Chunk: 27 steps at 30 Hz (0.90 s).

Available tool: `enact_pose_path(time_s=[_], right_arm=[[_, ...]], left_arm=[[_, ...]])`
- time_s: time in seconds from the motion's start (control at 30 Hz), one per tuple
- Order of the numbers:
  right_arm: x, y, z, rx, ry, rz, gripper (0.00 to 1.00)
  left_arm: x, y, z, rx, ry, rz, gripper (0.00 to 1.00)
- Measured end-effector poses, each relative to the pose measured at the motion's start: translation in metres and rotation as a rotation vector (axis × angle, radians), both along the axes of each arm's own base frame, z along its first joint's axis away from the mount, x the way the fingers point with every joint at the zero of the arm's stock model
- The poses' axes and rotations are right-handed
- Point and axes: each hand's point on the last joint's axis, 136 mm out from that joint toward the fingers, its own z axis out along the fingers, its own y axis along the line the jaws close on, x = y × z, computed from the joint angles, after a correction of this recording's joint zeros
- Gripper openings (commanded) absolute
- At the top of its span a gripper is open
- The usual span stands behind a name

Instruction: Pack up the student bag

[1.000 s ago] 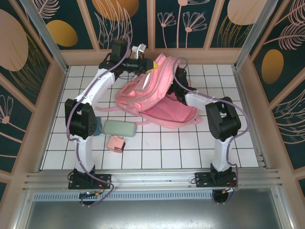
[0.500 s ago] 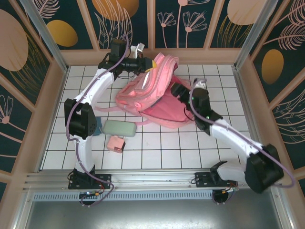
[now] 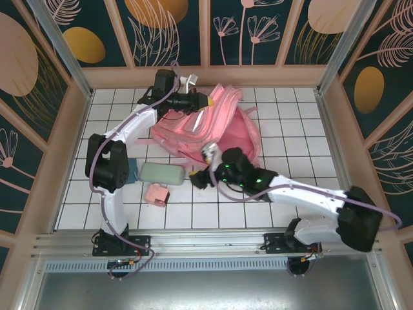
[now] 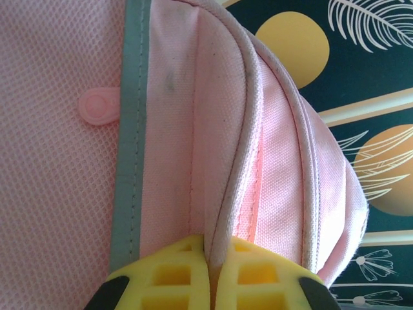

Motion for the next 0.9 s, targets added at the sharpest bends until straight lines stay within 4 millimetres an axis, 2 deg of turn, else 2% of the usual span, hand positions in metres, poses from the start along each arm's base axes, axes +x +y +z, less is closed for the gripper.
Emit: enact_pose_path(time_s=[0.13, 0.23, 0.4, 0.7, 0.9], right_arm=[[-0.021, 0.046, -0.033, -0.13, -0.007, 0.147, 0.96], [-0.026, 0.066, -0.052, -0.19, -0.011, 0.197, 0.99], [-0.025, 0.086, -0.074, -0.245, -0.005, 0.23, 0.99], [-0.037, 0.124, -0.09, -0.259, 0.014, 0.317, 0.99], [-0.042, 0.128, -0.108, -0.287, 0.044, 0.347, 0.99]], left_arm=[[0.001, 0.0, -0.007, 0.001, 0.004, 0.012, 0.0], [0.002, 0.001, -0.009, 0.0, 0.002, 0.021, 0.0], [0.003, 0.001, -0.01, -0.009, 0.007, 0.025, 0.0], [0.003, 0.0, -0.009, -0.015, 0.007, 0.028, 0.0], [0.003, 0.0, -0.009, -0.015, 0.007, 0.028, 0.0]])
